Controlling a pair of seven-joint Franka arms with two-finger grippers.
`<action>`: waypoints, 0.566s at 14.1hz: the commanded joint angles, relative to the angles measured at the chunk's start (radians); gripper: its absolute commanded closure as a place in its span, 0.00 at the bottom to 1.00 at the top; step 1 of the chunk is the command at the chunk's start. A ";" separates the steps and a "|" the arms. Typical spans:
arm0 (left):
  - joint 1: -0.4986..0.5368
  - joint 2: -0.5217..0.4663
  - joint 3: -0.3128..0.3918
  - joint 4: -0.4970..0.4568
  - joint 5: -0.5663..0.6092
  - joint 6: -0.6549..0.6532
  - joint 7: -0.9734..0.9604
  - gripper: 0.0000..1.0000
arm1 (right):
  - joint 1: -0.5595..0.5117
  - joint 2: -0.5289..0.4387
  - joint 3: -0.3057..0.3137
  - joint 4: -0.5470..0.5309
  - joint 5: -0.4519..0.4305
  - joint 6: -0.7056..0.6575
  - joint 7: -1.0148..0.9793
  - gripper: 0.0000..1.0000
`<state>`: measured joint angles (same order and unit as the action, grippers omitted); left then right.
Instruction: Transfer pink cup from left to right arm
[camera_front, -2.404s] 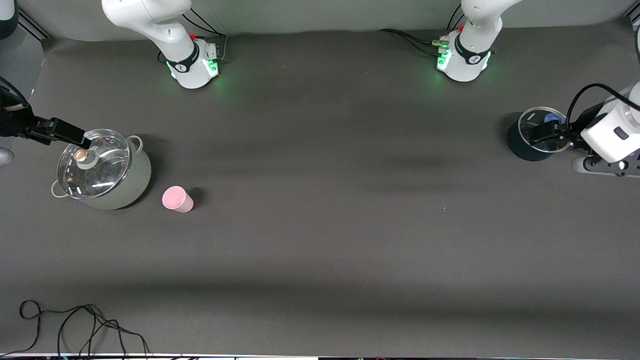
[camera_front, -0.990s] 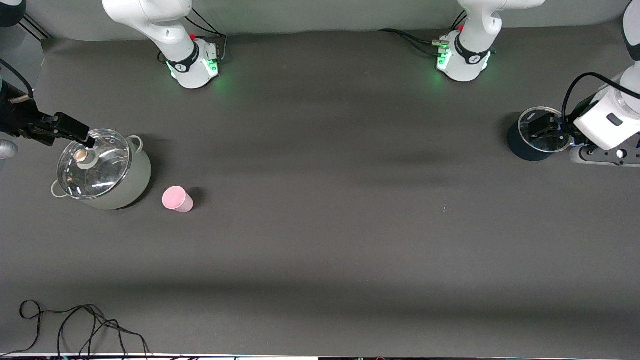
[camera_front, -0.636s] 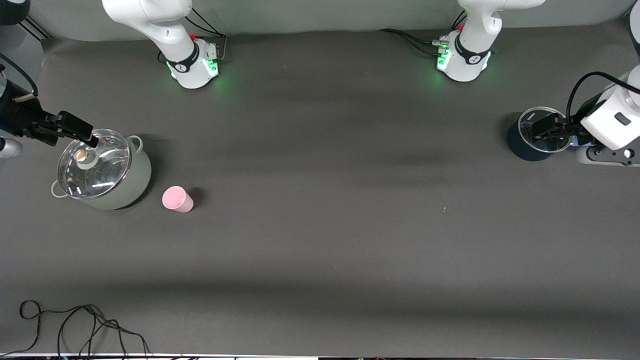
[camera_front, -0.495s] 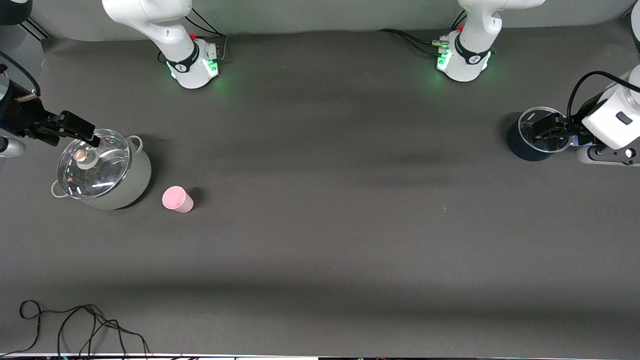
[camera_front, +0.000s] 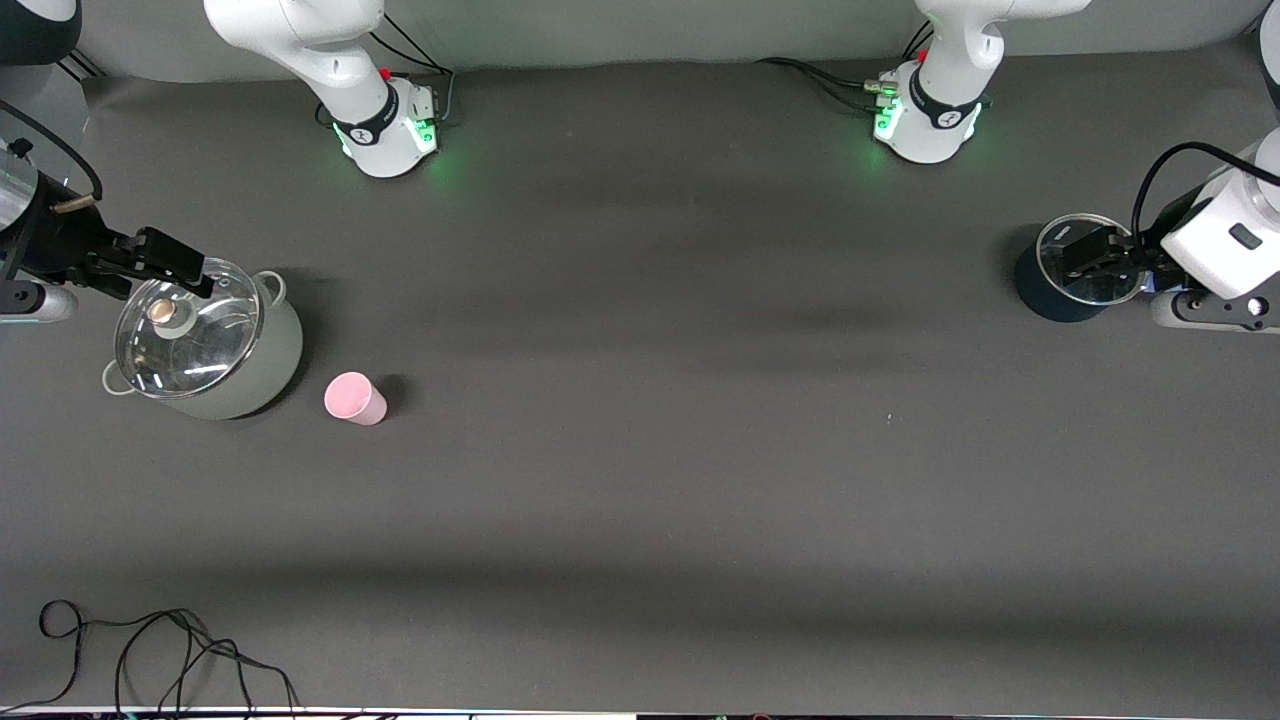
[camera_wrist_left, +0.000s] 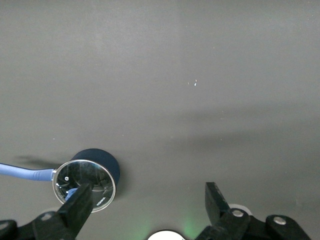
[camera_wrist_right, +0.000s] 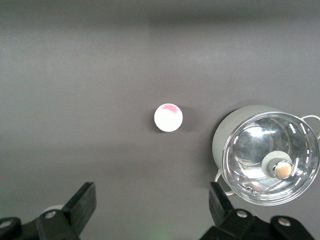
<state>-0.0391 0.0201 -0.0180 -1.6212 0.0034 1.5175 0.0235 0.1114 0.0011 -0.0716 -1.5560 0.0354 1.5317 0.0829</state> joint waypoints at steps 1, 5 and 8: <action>-0.008 0.034 0.004 0.055 -0.010 -0.016 -0.007 0.00 | 0.008 0.011 -0.010 0.024 0.003 0.002 -0.025 0.00; -0.007 0.044 0.004 0.063 -0.008 -0.017 -0.005 0.00 | 0.007 0.011 -0.011 0.024 0.003 0.002 -0.025 0.00; -0.007 0.044 0.004 0.067 -0.008 -0.011 -0.008 0.00 | 0.008 0.011 -0.016 0.024 0.003 0.001 -0.025 0.00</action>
